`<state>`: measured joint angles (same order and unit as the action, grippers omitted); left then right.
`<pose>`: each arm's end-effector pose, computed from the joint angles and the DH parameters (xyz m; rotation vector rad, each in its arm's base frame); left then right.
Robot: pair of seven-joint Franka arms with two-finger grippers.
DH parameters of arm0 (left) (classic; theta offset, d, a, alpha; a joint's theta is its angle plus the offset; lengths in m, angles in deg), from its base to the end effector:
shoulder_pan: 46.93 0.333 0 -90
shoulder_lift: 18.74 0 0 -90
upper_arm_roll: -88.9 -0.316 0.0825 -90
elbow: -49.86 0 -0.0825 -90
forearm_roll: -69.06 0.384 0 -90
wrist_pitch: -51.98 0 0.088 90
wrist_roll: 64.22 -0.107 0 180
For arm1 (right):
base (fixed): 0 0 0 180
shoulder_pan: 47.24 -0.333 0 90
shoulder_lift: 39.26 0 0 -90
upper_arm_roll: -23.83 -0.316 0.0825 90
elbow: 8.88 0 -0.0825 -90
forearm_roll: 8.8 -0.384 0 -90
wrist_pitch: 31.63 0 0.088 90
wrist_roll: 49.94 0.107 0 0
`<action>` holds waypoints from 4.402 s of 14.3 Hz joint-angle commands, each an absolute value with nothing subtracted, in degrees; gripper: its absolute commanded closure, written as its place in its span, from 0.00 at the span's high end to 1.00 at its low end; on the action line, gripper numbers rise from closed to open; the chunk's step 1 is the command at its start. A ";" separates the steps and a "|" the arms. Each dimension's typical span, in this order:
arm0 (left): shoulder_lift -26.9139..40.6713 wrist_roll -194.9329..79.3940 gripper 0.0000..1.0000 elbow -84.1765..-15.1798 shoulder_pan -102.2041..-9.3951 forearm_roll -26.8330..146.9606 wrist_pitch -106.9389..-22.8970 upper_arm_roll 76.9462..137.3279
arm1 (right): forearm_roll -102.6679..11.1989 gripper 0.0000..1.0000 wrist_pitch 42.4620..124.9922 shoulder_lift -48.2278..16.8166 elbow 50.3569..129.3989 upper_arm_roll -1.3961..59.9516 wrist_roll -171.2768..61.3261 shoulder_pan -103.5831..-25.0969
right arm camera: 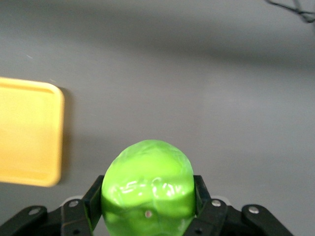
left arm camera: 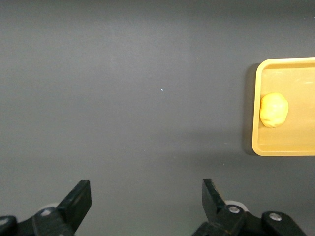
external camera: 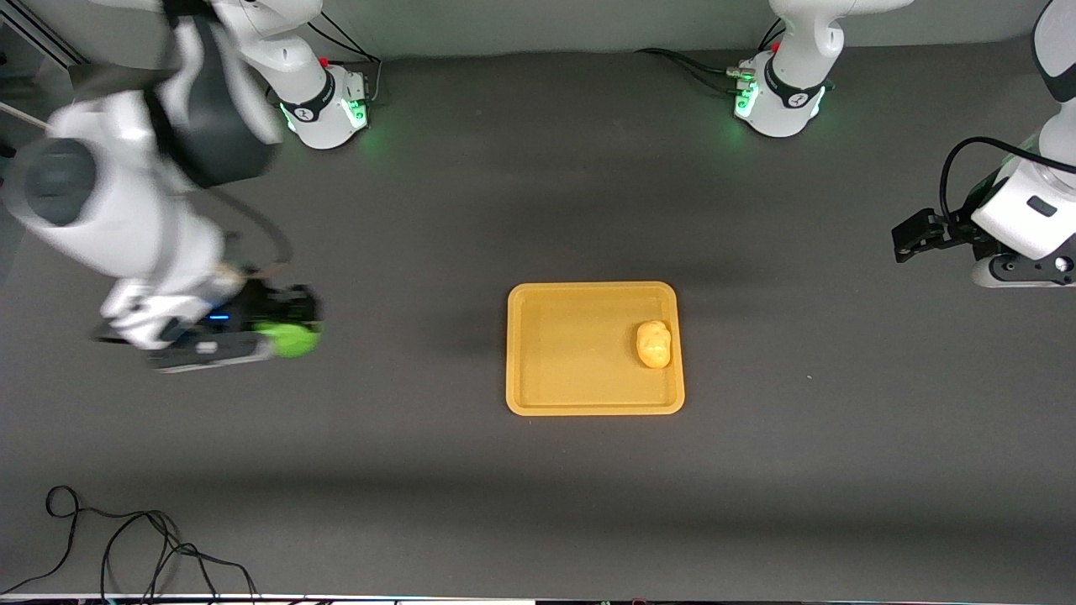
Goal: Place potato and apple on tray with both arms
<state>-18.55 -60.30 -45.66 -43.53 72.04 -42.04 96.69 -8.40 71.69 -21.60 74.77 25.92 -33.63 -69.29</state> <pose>0.5574 -0.0374 0.5832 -3.0879 0.0195 0.0396 0.6184 0.2273 0.5109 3.1332 0.1052 0.0613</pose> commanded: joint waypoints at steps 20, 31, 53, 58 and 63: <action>-19.01 -61.58 1.00 -45.68 -43.23 71.43 -40.57 96.55 | -5.29 0.41 85.87 23.49 41.13 27.08 1.30 -95.76; -18.92 -61.58 1.00 -45.77 -43.23 71.34 -40.48 96.46 | -4.23 0.56 90.19 26.40 41.39 27.08 1.38 -95.85; -18.92 -61.58 1.00 -45.50 -42.80 71.25 -39.95 96.54 | -3.35 1.00 57.05 -20.50 65.43 27.61 -31.38 -76.70; -19.09 -61.58 1.00 -45.50 -42.97 71.25 -39.78 96.72 | -3.88 1.00 57.40 -32.91 77.67 27.61 -47.28 -63.79; -19.18 -61.58 1.00 -45.41 -43.23 71.25 -39.78 96.99 | -4.05 1.00 58.81 -36.97 82.18 27.52 -54.25 -53.41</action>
